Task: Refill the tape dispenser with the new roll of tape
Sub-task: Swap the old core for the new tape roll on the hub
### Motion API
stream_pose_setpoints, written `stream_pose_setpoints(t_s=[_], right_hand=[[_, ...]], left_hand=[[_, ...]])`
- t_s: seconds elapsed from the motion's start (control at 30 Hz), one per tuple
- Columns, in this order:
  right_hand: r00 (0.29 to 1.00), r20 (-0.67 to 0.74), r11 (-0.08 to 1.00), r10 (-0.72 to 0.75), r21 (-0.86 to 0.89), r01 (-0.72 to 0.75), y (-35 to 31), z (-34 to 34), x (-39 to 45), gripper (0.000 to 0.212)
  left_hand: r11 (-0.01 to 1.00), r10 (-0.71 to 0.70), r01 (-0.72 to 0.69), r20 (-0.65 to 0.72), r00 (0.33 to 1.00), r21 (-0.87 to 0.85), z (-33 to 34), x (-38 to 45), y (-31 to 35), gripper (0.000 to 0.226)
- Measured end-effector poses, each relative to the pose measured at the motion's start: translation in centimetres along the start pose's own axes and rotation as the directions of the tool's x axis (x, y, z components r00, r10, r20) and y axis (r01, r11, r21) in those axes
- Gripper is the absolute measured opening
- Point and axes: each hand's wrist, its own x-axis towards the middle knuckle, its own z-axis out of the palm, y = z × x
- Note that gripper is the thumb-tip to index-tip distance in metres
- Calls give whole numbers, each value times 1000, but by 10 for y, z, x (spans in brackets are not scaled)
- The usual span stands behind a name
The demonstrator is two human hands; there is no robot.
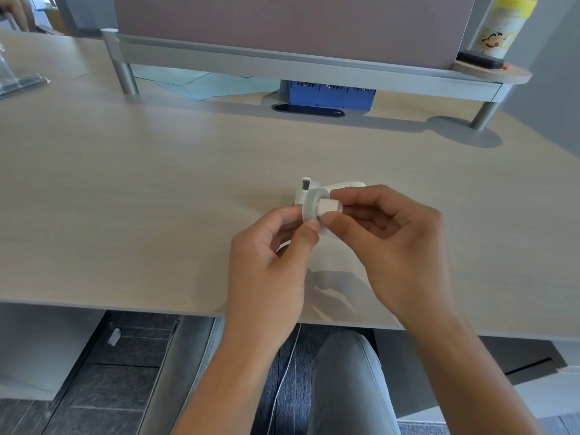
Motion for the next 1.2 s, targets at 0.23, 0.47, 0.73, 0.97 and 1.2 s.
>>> stream_pose_setpoints(t_s=[0.23, 0.47, 0.73, 0.97, 1.2], right_hand=[[950, 59, 890, -307, -335, 309, 6, 0, -4, 18], [991, 72, 991, -110, -68, 115, 7, -9, 0, 24], [970, 97, 974, 224, 7, -226, -2, -20, 6, 27], [943, 233, 938, 237, 197, -284, 0, -24, 7, 28], [952, 217, 938, 215, 227, -263, 3, -24, 7, 27]], left_hand=[[1000, 8, -8, 3, 1000, 2, 2, -1, 0, 15], [1000, 11, -11, -8, 1000, -26, 4, -2, -2, 21], [979, -57, 64, 43, 997, -192, 6, -1, 0, 25], [972, -93, 99, 35, 995, -212, 4, 0, 4, 16], [980, -92, 96, 27, 995, -175, 1, 1, 7, 12]])
